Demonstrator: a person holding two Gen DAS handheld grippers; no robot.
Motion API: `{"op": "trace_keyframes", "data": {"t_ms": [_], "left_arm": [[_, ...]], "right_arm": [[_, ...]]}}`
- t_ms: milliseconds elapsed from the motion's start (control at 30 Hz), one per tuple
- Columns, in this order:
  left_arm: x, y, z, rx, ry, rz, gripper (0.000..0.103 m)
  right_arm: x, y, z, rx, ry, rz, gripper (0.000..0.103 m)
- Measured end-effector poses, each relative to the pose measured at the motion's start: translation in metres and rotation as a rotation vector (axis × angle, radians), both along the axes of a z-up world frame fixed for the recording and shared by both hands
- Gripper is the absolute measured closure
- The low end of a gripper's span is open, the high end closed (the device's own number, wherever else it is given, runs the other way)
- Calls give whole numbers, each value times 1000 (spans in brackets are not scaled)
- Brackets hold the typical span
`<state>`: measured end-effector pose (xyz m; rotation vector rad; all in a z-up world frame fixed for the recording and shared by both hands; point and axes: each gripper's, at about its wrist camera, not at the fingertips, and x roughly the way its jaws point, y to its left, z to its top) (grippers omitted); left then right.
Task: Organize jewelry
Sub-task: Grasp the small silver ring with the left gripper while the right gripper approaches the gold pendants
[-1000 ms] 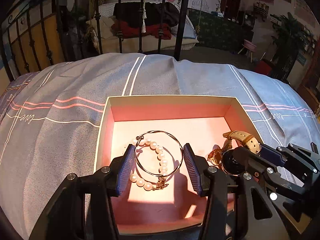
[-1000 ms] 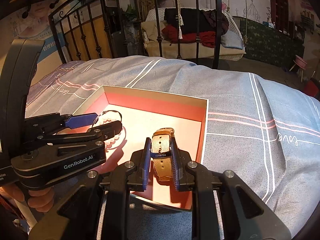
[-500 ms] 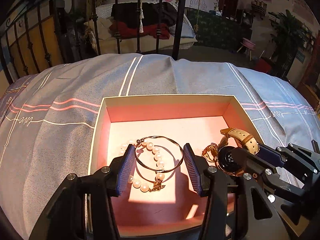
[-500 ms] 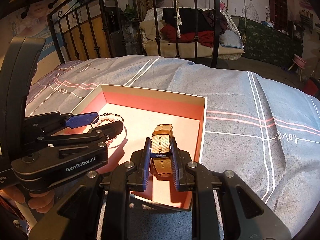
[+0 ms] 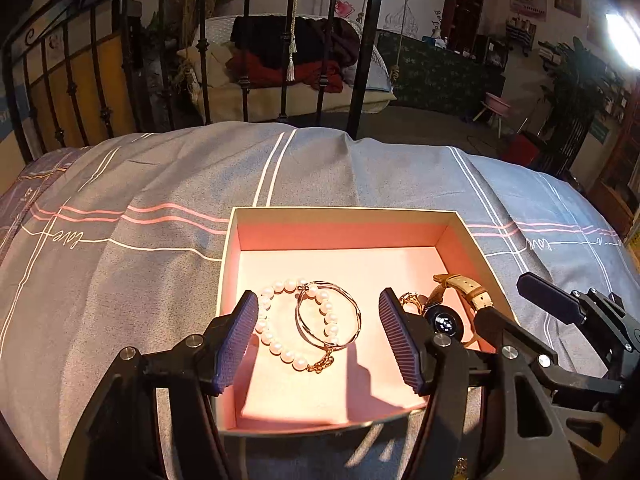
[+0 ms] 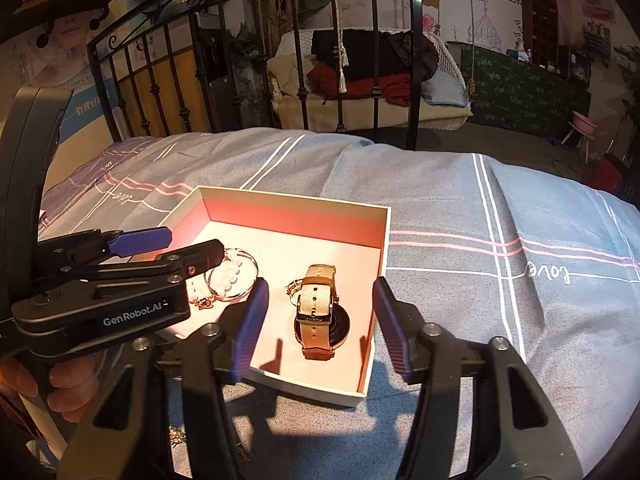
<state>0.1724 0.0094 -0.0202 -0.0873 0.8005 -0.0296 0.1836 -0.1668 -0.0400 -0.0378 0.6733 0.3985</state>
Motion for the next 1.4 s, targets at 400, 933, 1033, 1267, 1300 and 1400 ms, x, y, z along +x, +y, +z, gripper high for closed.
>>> {"op": "trace_keyframes", "data": {"t_ms": [400,933,1033,1267,1300,1400], "left_arm": [[-106,18,-15,-60,17,-43,36],[-142,-8,-49,67,23,-113,48],[-144,-11,-48,77,7,-135,63],[-148,-23,-47,138,-29,-176,86],[-148,-24,-46,130,-32,-180,86],[-146,-24,-45,108,-37,-183,86]], "right_arm": [[-96,-22,-28,62,88,28,46],[-111,4,-54,3,146,91,58],[-110,4,-54,2,146,91,58],[-108,7,-54,-14,157,100,58],[-106,9,-55,-19,161,105,58],[-99,17,-55,-50,180,135,56]]}}
